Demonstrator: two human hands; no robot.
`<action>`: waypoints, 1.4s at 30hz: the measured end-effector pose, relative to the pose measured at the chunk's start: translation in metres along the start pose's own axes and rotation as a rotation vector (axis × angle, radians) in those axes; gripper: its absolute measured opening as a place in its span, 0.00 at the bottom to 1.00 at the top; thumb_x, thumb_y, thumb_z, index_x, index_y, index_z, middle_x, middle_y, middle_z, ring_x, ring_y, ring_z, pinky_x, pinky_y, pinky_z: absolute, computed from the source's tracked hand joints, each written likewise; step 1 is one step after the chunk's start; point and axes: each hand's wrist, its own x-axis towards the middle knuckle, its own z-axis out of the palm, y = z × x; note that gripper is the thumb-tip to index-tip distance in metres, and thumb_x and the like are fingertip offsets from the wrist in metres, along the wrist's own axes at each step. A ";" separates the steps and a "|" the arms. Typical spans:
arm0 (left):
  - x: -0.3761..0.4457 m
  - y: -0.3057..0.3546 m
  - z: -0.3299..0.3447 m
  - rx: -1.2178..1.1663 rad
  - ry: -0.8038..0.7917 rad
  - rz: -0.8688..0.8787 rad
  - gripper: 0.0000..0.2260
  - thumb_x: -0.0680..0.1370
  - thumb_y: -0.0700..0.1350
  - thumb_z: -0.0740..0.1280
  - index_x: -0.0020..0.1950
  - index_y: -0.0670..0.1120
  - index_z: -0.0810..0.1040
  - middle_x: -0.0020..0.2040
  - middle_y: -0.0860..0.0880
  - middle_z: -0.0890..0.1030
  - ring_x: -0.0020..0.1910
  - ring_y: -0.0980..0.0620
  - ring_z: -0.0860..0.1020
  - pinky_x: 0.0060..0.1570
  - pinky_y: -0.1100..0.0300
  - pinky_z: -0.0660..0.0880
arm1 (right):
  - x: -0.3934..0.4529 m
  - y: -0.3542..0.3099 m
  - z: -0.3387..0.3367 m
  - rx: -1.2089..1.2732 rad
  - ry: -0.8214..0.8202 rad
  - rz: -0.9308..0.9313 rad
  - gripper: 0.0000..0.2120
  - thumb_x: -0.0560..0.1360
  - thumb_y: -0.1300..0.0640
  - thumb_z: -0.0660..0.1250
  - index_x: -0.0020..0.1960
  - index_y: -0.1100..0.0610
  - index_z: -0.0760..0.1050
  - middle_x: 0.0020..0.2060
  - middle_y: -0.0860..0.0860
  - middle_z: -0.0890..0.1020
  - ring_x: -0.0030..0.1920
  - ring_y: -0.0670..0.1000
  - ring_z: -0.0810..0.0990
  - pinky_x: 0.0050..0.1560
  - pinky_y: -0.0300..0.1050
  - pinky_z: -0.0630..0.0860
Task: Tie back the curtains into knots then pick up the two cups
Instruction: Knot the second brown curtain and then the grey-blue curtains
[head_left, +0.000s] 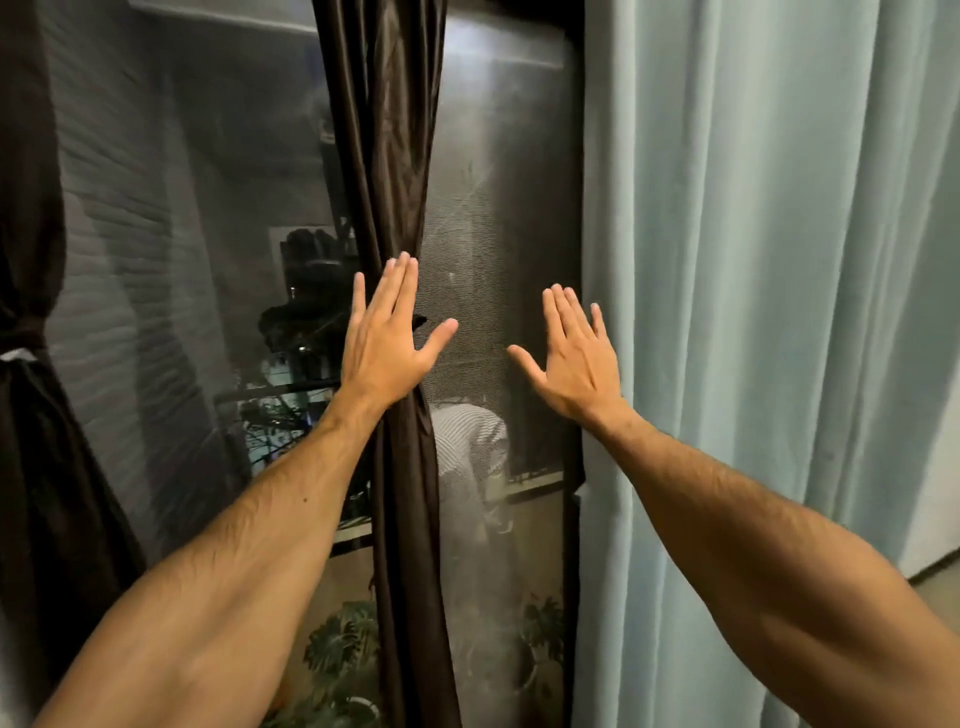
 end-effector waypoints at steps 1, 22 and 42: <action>0.001 0.009 0.004 0.000 -0.007 0.004 0.40 0.81 0.67 0.55 0.82 0.42 0.53 0.83 0.45 0.55 0.82 0.51 0.53 0.80 0.44 0.44 | -0.004 0.010 -0.006 -0.023 0.009 0.014 0.43 0.80 0.28 0.45 0.83 0.57 0.49 0.82 0.53 0.53 0.83 0.52 0.48 0.82 0.58 0.47; 0.031 0.284 0.087 -0.169 -0.080 0.101 0.41 0.80 0.68 0.53 0.82 0.41 0.52 0.83 0.44 0.55 0.82 0.49 0.53 0.80 0.43 0.43 | -0.112 0.269 -0.145 -0.336 0.009 0.164 0.45 0.80 0.28 0.45 0.83 0.61 0.50 0.82 0.56 0.55 0.82 0.54 0.51 0.81 0.60 0.49; 0.113 0.395 0.239 -0.156 -0.083 0.168 0.41 0.80 0.69 0.51 0.83 0.42 0.51 0.83 0.45 0.55 0.82 0.50 0.52 0.80 0.44 0.43 | -0.068 0.448 -0.096 -0.386 0.033 0.239 0.45 0.80 0.28 0.46 0.83 0.60 0.49 0.82 0.56 0.54 0.82 0.54 0.50 0.81 0.60 0.48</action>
